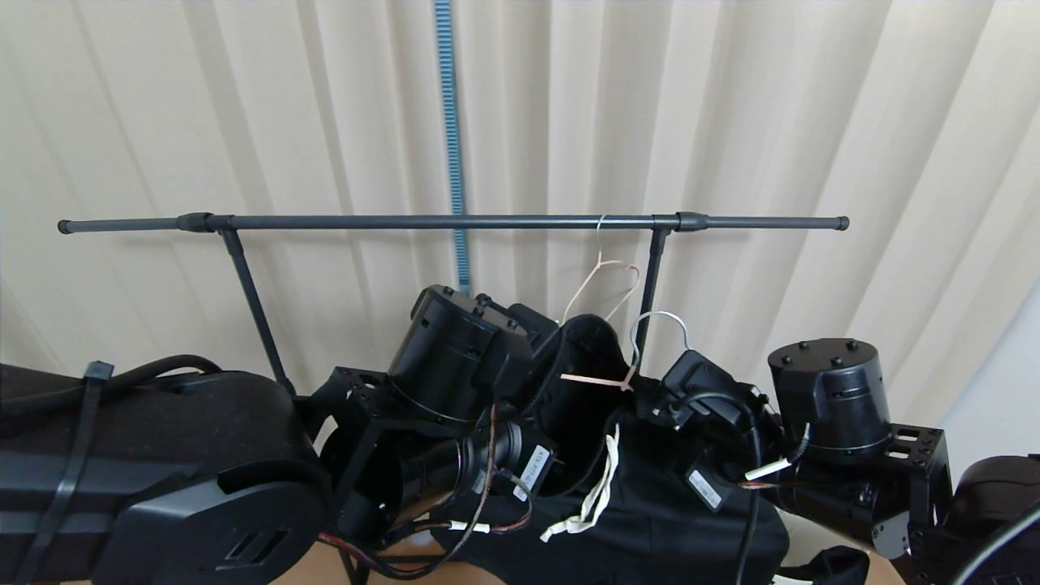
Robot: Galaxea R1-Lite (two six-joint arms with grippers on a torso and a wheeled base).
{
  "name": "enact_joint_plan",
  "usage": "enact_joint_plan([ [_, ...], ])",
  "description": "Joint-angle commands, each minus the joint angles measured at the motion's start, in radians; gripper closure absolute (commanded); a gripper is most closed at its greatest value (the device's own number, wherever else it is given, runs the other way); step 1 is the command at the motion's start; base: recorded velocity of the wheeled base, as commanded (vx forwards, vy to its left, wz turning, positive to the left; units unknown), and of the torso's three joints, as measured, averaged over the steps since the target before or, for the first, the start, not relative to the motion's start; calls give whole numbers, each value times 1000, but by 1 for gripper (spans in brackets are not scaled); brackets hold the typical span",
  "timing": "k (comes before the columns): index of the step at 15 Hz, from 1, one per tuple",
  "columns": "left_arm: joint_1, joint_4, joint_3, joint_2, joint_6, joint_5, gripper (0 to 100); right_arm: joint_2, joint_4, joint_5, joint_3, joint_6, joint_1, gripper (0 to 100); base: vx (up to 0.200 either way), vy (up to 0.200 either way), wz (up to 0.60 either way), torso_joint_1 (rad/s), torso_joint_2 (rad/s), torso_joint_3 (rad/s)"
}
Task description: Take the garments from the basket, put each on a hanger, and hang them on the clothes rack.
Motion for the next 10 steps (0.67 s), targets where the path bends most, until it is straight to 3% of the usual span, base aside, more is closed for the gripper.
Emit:
enact_joint_plan([
  [1,7,-5,13,10,-12,-5,100,2,-7,2,8,0,0,100,0,0,0,0,0,0],
  [4,17,-50,10,51,-46,-23,100,-7,-21,51,23,0,0,100,0,0,0,0,0,0],
  [8,24,-93,9,80,-44,-32,100,-10,-50,60,40,0,0,100,0,0,0,0,0,0],
  [9,24,-93,7,79,-44,-32,0,-10,-56,59,42,0,0,100,0,0,0,0,0,0],
  [10,24,-94,7,77,-44,-32,0,-10,-56,59,42,-1,0,100,0,0,0,0,0,0],
])
